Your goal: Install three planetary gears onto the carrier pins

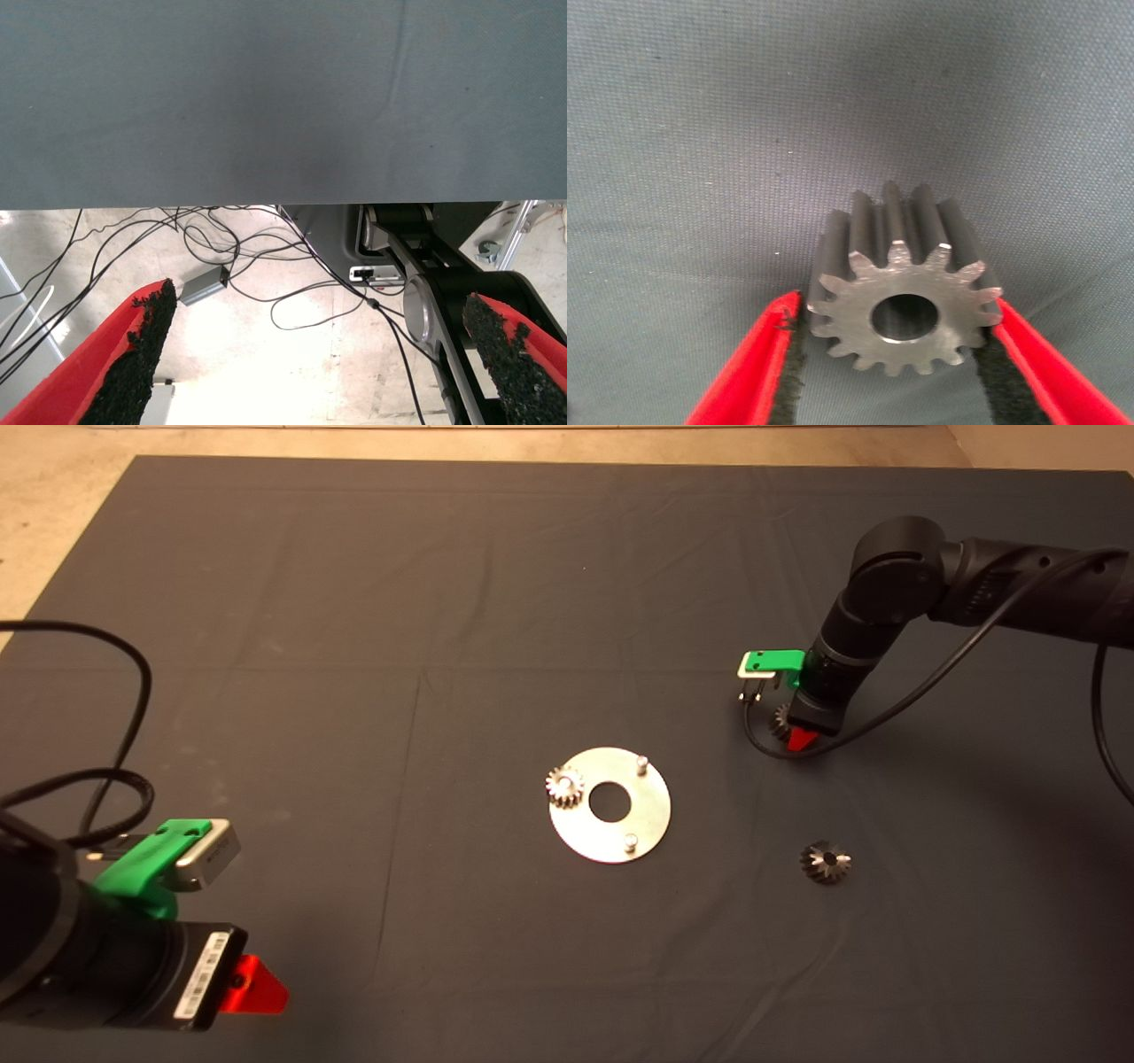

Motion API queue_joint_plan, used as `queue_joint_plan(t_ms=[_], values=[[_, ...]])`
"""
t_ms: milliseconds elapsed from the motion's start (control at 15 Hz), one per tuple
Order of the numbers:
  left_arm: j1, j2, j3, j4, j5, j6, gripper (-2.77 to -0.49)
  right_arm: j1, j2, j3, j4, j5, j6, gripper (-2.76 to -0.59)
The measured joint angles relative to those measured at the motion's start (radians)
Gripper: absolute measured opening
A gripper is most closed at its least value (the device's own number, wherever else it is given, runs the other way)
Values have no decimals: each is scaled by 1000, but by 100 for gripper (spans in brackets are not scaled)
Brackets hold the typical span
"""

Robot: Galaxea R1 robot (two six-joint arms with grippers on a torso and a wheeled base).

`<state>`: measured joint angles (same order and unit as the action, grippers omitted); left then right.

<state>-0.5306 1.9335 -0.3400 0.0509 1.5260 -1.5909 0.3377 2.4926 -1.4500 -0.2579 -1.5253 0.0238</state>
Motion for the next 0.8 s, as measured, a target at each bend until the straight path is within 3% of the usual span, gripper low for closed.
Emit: queue_joint_plan(t_ms=[200,400,800], values=[[0,-4,0,-3,0,0,-93,0,1,-3,0,2,0,-213],[0,-8,0,-3,0,0,-93,0,1,-25,0,19,0,-226],[0,-8,0,-6,0,0,-93,-2,0,-27,0,23,0,-235]])
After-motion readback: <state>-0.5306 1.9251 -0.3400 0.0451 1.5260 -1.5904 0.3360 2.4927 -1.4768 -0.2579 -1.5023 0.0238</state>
